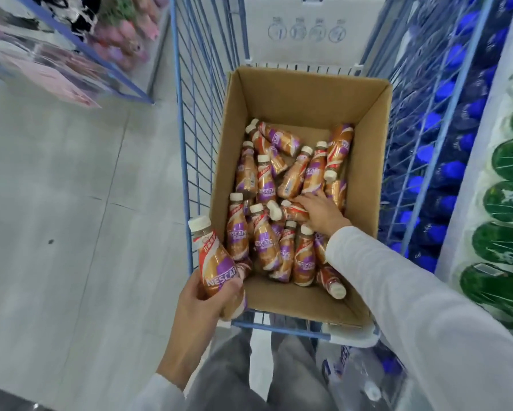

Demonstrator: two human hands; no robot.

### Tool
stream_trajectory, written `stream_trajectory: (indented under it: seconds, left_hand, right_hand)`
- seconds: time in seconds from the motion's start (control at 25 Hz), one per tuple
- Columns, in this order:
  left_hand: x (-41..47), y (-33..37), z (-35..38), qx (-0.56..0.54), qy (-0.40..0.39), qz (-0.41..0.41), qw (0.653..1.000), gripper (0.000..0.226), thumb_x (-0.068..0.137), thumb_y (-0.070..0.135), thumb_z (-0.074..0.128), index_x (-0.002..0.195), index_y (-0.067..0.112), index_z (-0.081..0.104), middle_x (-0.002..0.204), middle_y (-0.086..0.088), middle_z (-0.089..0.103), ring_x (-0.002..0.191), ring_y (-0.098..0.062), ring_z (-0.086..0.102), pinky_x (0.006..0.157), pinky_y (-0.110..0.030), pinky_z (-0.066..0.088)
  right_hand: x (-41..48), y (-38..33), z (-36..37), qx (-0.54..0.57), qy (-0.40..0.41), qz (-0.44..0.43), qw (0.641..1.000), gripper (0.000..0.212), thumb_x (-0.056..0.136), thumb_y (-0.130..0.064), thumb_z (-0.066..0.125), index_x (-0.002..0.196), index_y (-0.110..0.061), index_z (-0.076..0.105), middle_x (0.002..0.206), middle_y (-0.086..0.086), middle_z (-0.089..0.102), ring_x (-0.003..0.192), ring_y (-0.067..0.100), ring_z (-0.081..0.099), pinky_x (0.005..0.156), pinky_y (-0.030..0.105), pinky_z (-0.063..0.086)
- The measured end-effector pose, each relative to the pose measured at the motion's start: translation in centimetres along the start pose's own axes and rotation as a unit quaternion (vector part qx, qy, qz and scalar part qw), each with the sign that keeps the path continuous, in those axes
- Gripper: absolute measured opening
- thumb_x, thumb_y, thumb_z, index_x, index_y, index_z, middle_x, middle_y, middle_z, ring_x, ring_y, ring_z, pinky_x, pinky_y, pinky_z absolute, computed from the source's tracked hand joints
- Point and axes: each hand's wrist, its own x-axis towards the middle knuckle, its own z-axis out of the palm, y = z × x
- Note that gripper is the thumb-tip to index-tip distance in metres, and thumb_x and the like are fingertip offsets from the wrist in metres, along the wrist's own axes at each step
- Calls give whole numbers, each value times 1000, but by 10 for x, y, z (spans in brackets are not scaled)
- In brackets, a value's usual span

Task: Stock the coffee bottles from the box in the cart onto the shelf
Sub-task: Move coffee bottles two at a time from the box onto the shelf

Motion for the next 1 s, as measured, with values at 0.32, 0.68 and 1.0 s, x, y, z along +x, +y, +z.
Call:
stream_trajectory:
  seconds: [0.32, 0.68, 1.0]
  left_hand:
    - [-34, 53, -3, -16, -45, 98, 994, 56, 71, 40, 83, 122, 29, 64, 108, 8, 72, 96, -12, 71, 67, -22, 60]
    - [-125, 129, -9, 26, -218, 247, 944, 31, 78, 29, 83, 106, 23, 72, 93, 4, 78, 88, -19, 75, 79, -38, 59]
    - [-227, 130, -13, 130, -427, 327, 833, 22, 80, 27, 81, 99, 19, 74, 87, -3, 78, 82, -26, 75, 74, -40, 61]
  right_hand:
    - [-125, -34, -66, 421, 165, 82, 888, 89, 62, -40, 88, 142, -30, 51, 126, -4, 66, 115, 15, 62, 99, 39, 52]
    - [-335, -168, -105, 651, 334, 73, 677, 63, 74, -7, 86, 128, -25, 59, 109, -3, 75, 97, 10, 72, 80, 23, 56]
    - [-483, -242, -68, 678, 511, 131, 511, 53, 75, -14, 86, 122, -25, 65, 103, -1, 77, 94, 20, 74, 84, 42, 61]
